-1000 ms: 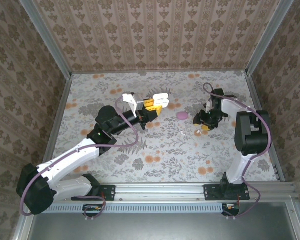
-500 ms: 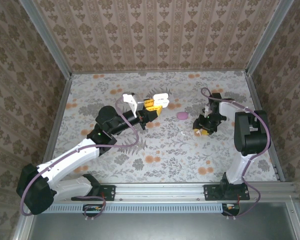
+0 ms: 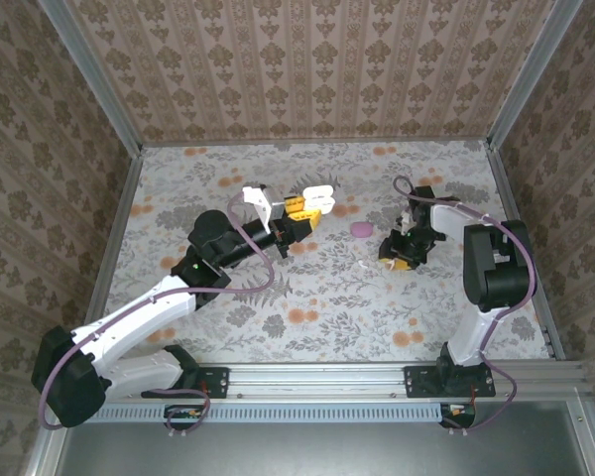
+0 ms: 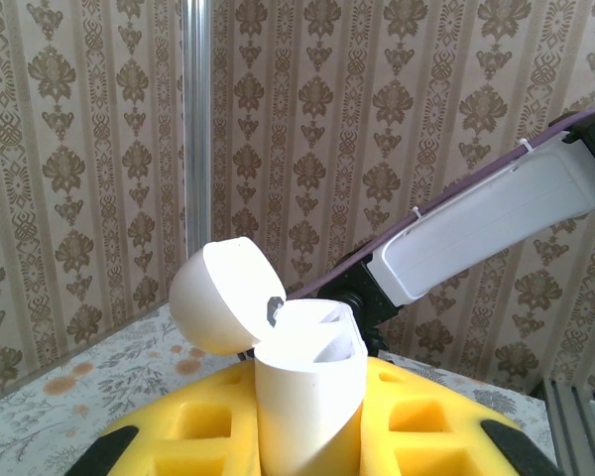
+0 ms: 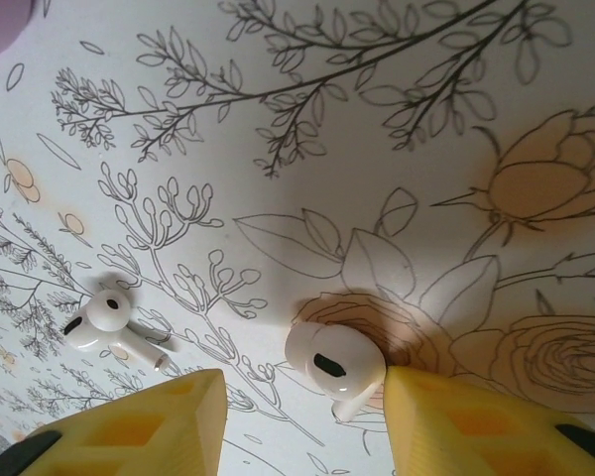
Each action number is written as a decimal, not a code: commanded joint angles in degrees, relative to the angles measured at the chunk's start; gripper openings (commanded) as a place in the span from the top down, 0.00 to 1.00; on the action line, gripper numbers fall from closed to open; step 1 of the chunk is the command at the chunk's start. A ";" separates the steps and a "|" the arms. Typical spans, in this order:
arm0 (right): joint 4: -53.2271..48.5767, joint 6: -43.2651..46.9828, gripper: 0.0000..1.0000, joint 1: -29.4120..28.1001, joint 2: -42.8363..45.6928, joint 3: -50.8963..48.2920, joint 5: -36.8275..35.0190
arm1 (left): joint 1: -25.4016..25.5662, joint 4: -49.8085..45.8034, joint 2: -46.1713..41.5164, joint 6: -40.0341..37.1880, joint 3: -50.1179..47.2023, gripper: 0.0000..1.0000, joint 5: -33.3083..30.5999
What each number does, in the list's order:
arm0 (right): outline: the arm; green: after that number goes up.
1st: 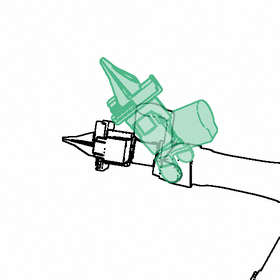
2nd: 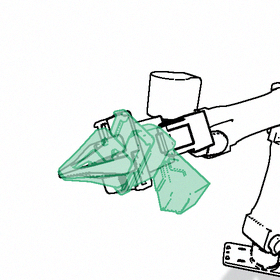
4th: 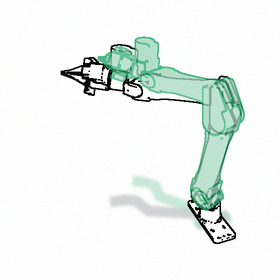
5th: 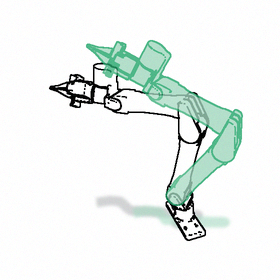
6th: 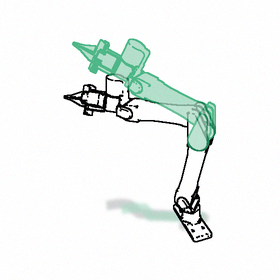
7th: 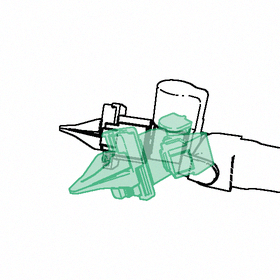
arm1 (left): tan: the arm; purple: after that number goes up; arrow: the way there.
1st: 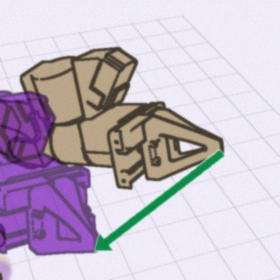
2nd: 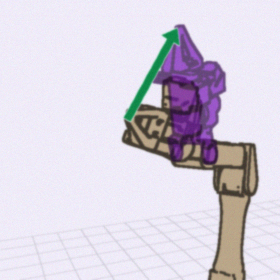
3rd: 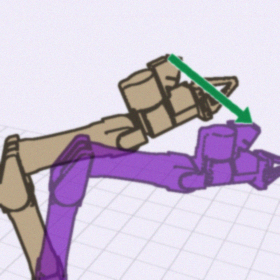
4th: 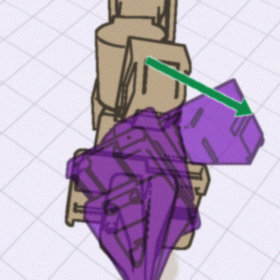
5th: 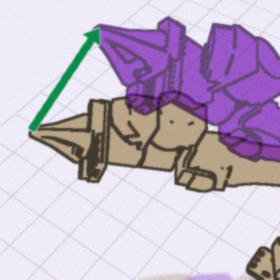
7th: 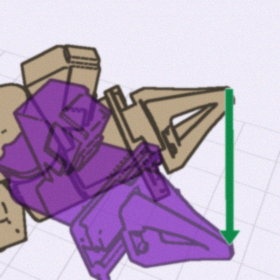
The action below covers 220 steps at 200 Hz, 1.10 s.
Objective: Insert wireless bluetooth earbuds into charging case
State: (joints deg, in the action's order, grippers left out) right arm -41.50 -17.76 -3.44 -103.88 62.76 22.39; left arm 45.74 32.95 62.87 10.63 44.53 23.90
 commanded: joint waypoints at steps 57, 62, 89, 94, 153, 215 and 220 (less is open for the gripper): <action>-6.64 0.48 0.52 -2.71 1.88 4.38 -12.67 | 0.28 0.89 -1.26 -1.23 0.77 0.81 -0.79; -6.90 0.34 0.52 -3.08 1.54 4.74 -13.04 | 0.28 0.89 -1.22 -1.28 0.76 0.81 -0.79; -7.59 -2.11 0.54 -5.04 -0.16 6.47 -16.44 | 0.26 0.47 -1.35 -1.58 0.97 0.81 -0.83; -7.66 -2.98 0.55 -5.37 -0.42 6.77 -16.98 | 0.31 0.30 -1.43 -1.59 0.90 0.81 -0.87; -10.72 -7.68 0.54 -9.40 -5.19 11.46 -23.80 | 0.28 -0.48 -2.75 -2.19 0.30 0.81 -1.31; -10.45 -8.05 0.53 -9.74 -5.28 11.45 -22.68 | 0.17 -0.88 -3.38 -2.55 -0.15 0.81 -1.67; -10.39 -8.00 0.54 -9.66 -5.42 11.30 -22.36 | 0.23 -0.76 -3.30 -2.50 -0.15 0.81 -1.62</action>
State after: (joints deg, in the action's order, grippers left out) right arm -49.39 -24.67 -13.04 -108.38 72.86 0.38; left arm 45.74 31.94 60.60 9.19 44.53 22.61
